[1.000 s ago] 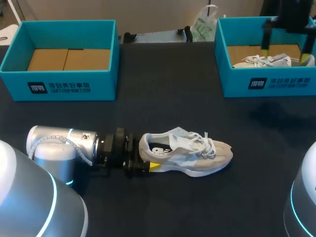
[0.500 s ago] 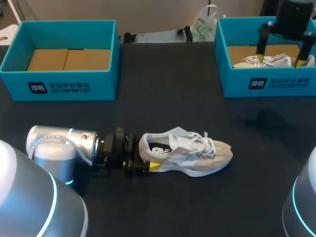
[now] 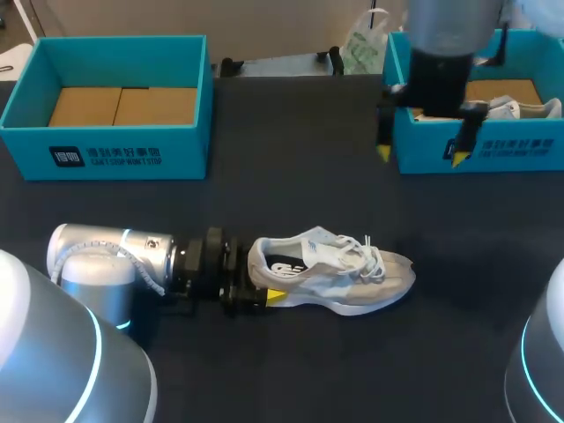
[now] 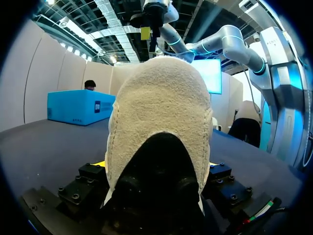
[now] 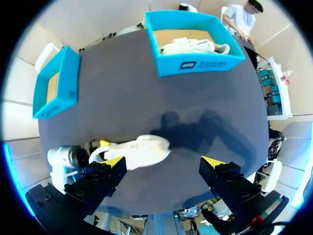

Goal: Take the shoe out of the shoebox, open the shoe tongue, remove and reinsert the insole, then place the shoe into the shoebox

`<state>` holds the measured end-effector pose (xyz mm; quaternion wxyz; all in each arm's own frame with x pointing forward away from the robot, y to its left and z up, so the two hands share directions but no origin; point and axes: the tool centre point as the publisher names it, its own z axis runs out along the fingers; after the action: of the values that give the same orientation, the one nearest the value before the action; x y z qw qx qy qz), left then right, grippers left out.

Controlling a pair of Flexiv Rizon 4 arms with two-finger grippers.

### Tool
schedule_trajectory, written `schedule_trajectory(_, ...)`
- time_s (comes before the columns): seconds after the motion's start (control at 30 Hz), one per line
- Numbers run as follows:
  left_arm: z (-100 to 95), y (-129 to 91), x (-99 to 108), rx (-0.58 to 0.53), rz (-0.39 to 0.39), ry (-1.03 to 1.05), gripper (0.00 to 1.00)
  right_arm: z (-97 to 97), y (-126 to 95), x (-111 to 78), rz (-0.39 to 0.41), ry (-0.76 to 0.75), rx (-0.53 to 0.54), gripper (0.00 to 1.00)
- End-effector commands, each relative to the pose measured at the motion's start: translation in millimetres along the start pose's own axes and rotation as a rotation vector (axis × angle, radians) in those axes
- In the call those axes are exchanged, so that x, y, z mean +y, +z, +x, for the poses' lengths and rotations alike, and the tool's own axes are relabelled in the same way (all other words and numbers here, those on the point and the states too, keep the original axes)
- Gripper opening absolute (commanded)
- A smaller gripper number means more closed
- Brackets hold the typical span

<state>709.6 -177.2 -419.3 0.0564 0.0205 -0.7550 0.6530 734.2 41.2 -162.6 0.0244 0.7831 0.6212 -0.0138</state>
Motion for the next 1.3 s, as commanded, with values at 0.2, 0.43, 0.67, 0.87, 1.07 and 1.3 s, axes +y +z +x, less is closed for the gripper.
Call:
schedule_trajectory(0.2,0.3,0,0,-0.002,0.001,0.0,0.0,5.6,6,-0.3,-0.001,0.001,-0.002,1.0)
schedule_trajectory(0.43,0.3,0,0,-0.002,0.001,0.0,0.0,37.8,13,-20.2,-0.026,-0.04,-0.042,1.0)
schedule_trajectory(0.67,0.3,0,0,-0.002,0.001,0.0,0.0,85.9,24,-51.6,-0.038,-0.102,-0.116,1.0)
schedule_trajectory(0.87,0.3,0,0,-0.002,0.001,0.0,0.0,110.7,31,-66.3,-0.015,-0.112,-0.135,1.0)
schedule_trajectory(1.07,0.3,0,0,-0.002,0.001,0.0,0.0,112.1,32,-67.7,-0.009,-0.113,-0.135,1.0)
schedule_trajectory(1.3,0.3,0,0,-0.002,0.001,0.0,0.0,127.3,41,-77.8,-0.036,-0.149,-0.211,1.0)
